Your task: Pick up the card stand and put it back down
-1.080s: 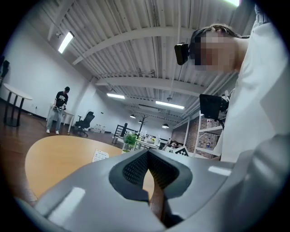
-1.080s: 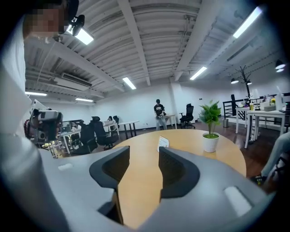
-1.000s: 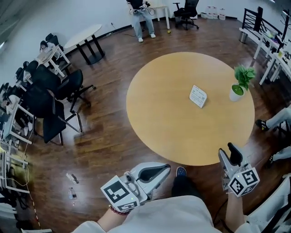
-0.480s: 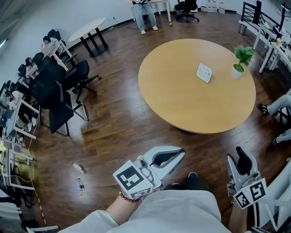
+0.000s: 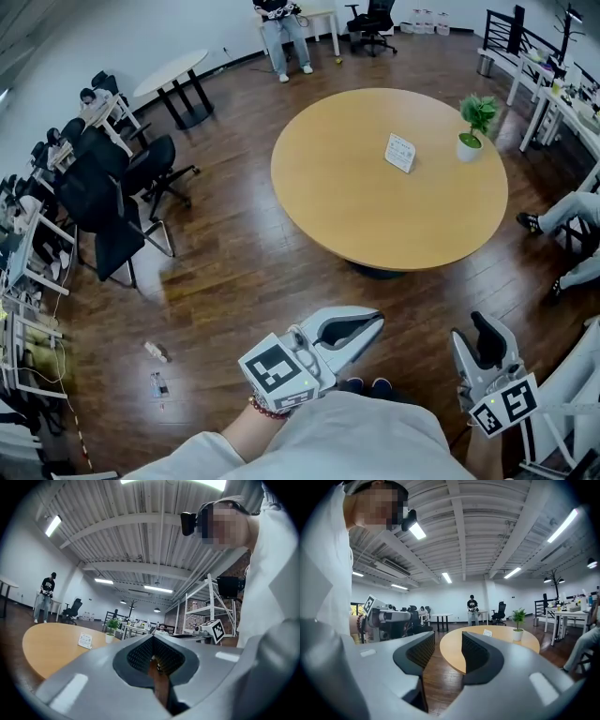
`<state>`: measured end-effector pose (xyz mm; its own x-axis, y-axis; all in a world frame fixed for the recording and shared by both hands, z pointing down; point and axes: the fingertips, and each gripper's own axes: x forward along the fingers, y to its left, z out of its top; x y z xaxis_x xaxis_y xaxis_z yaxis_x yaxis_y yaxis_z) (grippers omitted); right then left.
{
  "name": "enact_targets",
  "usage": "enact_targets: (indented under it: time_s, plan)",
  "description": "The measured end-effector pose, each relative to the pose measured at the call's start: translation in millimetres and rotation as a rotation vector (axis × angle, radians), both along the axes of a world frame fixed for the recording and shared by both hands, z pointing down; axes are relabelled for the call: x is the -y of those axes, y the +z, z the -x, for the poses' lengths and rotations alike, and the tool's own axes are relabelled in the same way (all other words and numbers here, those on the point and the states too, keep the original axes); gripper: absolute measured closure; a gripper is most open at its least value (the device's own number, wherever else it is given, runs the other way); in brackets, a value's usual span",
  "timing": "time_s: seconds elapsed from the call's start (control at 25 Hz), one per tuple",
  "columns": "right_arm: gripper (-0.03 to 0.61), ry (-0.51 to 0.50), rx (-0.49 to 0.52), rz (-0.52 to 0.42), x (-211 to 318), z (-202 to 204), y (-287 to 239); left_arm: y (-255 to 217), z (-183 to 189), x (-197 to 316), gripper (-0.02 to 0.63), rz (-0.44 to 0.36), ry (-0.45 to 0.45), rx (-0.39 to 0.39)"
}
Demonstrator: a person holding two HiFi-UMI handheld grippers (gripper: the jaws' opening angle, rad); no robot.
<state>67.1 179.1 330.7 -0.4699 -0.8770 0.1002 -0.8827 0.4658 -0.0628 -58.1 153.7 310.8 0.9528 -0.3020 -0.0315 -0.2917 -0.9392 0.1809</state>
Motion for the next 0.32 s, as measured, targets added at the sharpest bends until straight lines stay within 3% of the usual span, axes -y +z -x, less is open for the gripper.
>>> enact_targets:
  time_s: [0.32]
  plan:
    - [0.397, -0.016, 0.009, 0.002, -12.6, -11.1, 4.8, 0.6, -19.6, -17.1, 0.612, -0.001, 0.005, 0.007]
